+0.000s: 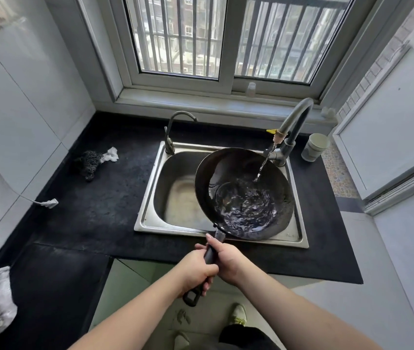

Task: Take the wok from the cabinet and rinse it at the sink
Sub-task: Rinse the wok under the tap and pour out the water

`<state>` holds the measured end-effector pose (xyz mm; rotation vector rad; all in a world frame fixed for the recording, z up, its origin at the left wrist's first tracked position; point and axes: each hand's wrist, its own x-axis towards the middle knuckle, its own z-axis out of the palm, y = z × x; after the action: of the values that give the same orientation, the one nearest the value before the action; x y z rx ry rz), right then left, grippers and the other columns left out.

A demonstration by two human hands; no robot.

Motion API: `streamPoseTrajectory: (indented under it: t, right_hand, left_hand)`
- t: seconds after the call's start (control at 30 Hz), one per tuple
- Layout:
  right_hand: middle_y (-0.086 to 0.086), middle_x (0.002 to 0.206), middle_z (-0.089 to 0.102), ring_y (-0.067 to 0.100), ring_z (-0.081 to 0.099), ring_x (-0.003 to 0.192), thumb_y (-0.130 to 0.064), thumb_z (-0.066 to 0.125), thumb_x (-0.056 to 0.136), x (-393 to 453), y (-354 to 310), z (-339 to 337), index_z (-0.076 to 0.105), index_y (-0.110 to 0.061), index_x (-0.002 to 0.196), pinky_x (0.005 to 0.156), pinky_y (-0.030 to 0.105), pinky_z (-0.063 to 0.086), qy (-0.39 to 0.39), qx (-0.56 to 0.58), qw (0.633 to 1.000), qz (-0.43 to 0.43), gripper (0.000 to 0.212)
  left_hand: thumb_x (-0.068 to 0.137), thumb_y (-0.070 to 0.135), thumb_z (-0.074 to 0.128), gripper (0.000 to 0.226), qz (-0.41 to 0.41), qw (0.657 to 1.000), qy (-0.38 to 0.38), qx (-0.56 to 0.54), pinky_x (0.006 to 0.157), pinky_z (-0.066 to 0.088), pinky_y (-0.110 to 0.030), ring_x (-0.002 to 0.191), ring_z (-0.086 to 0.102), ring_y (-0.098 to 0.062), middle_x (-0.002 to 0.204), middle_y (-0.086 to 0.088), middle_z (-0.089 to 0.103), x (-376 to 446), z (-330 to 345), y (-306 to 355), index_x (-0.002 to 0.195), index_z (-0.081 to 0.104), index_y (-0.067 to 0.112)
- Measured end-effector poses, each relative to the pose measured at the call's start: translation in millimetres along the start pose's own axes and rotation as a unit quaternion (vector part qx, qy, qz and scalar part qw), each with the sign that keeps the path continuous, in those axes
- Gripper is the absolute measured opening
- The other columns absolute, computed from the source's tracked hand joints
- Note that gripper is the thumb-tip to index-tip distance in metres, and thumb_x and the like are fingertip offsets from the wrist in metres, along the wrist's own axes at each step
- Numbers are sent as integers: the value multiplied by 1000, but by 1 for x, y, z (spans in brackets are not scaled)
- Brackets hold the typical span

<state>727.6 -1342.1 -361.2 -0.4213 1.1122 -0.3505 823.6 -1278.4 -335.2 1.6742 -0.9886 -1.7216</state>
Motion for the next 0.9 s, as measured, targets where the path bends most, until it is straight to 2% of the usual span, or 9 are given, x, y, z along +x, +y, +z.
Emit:
streamPoseTrajectory:
  t: [0.2,0.4,0.5,0.57,0.63,0.7,0.77,0.83,0.9]
  right_hand:
    - [13,77,71,22,68,62,-21,60,94,-7,2,2,55,4,99,53,29,55,50,-21,997,-51,26]
    - [8,73,72,19,64,48,-28,56,97,-14,-6,3,58,6,103,40,21,46,84,-55,994,-53,35]
    - [7,66,68,17,50,29,-38,53,97,-16,-17,3,63,1,98,30,16,35,74,-61,995,-10,40]
    - [5,55,63,17,38,23,-46,52,95,-17,-24,3,70,-6,86,29,14,31,46,-71,996,20,45]
    - [7,57,59,19,40,30,-50,54,93,-16,-25,5,77,-11,73,32,18,35,7,-60,998,32,50]
    - [7,68,64,22,48,51,-51,55,90,-14,-23,10,79,-12,64,49,27,42,-27,-32,999,33,53]
    - [4,77,71,24,48,68,-52,55,90,-11,-20,16,79,-14,63,62,32,38,-46,-13,998,30,52]
    - [5,83,72,25,48,72,-52,53,91,-9,-18,22,80,-15,69,65,33,37,-62,-21,998,26,51]
    - [9,92,71,27,52,76,-50,49,94,-8,-16,25,80,-10,86,67,35,39,-84,-28,996,18,51]
  left_hand:
    - [72,7,46,12,13,999,-27,-41,37,41,-22,35,41,-14,51,-1,46,-4,1,-4,83,43,11]
    - [71,9,46,11,4,993,-32,-111,37,39,-21,36,39,-11,53,-3,45,-4,10,7,82,44,9]
    - [74,7,46,5,-5,991,-27,-130,37,40,-20,34,40,-9,50,-1,45,-1,13,21,75,44,11]
    - [82,0,43,12,-26,991,-10,-129,36,40,-19,33,40,-9,49,0,46,2,13,30,75,45,10]
    - [85,-2,43,14,-45,992,8,-119,35,40,-18,32,41,-9,49,-1,47,3,9,36,78,46,9]
    - [85,-3,42,13,-48,994,19,-100,34,39,-18,31,42,-10,51,-4,47,1,2,38,81,46,9]
    - [85,-2,42,12,-45,996,31,-73,34,40,-19,31,43,-11,53,-6,46,-2,-4,36,82,45,9]
    - [85,-1,43,10,-39,997,46,-53,35,41,-21,32,44,-13,54,-6,47,-6,-8,33,81,45,9]
    - [85,0,44,10,-27,997,61,-38,36,42,-22,32,44,-13,53,-6,48,-9,-11,28,78,45,8]
